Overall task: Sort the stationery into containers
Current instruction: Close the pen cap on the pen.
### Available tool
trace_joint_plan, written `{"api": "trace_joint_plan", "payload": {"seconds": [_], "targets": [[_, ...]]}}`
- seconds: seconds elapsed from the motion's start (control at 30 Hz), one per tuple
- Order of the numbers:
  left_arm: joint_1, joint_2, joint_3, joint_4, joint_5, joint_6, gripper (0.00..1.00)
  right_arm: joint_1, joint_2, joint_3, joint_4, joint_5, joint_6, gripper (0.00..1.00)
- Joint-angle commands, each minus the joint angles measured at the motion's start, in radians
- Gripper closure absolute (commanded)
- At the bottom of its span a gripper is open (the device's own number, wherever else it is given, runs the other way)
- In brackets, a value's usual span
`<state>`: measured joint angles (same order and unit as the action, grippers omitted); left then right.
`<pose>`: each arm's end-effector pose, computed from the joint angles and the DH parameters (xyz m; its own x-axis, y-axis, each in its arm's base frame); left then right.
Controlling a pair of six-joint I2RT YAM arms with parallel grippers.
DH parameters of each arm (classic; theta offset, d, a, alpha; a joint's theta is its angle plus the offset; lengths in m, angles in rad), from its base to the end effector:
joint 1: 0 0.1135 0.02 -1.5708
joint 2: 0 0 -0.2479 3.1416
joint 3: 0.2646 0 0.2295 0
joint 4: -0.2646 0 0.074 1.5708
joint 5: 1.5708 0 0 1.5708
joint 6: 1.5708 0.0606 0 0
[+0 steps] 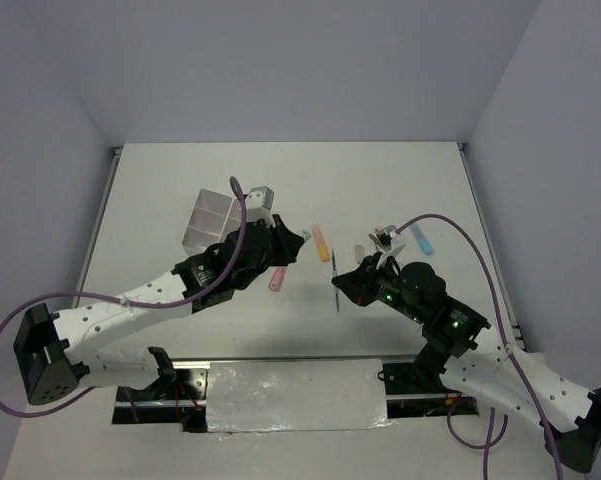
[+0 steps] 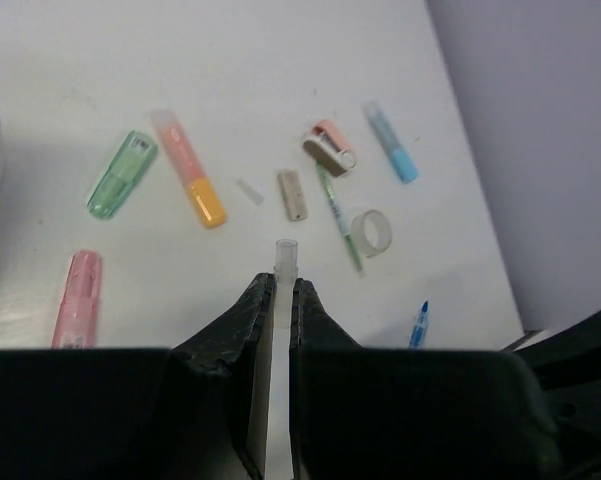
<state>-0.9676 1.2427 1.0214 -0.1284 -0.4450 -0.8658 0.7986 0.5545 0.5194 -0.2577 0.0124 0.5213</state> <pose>0.1862 -0.2243 0.3140 -0.5174 -0.4608 -0.7211 0.1850 0.7625 -0.6199 0.1133 0.1152 0.2574 -0.5272 0.1724 -0.8320 -0.5137 0.7153 0.4737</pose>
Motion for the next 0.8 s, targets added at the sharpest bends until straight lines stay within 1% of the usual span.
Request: {"api": "trace_joint_plan", "payload": {"seconds": [0.0,0.03,0.07,0.23,0.3,0.4,0.5,0.77], "targets": [[-0.01,-0.07,-0.099,0.254,-0.006,0.056,1.0,0.03,0.001,-0.048,0.293,-0.097,0.055,1.0],[-0.01,-0.09,-0.121,0.298,0.008,0.066,1.0,0.039,0.025,-0.053,0.317,-0.097,0.066,1.0],[-0.011,-0.126,-0.141,0.381,0.02,0.089,1.0,0.06,0.036,-0.055,0.351,-0.089,0.069,1.0],[-0.013,-0.206,-0.233,0.539,0.107,0.139,1.0,0.134,0.11,-0.044,0.426,-0.051,0.072,1.0],[-0.013,-0.222,-0.268,0.599,0.138,0.149,1.0,0.183,0.125,-0.027,0.428,-0.026,0.063,1.0],[-0.013,-0.249,-0.302,0.659,0.166,0.163,1.0,0.218,0.154,-0.004,0.417,0.015,0.057,1.0],[-0.014,-0.261,-0.313,0.676,0.184,0.172,1.0,0.237,0.17,0.002,0.414,0.035,0.057,1.0],[-0.016,-0.262,-0.333,0.702,0.196,0.168,1.0,0.251,0.14,0.02,0.394,0.095,0.045,1.0]]}}
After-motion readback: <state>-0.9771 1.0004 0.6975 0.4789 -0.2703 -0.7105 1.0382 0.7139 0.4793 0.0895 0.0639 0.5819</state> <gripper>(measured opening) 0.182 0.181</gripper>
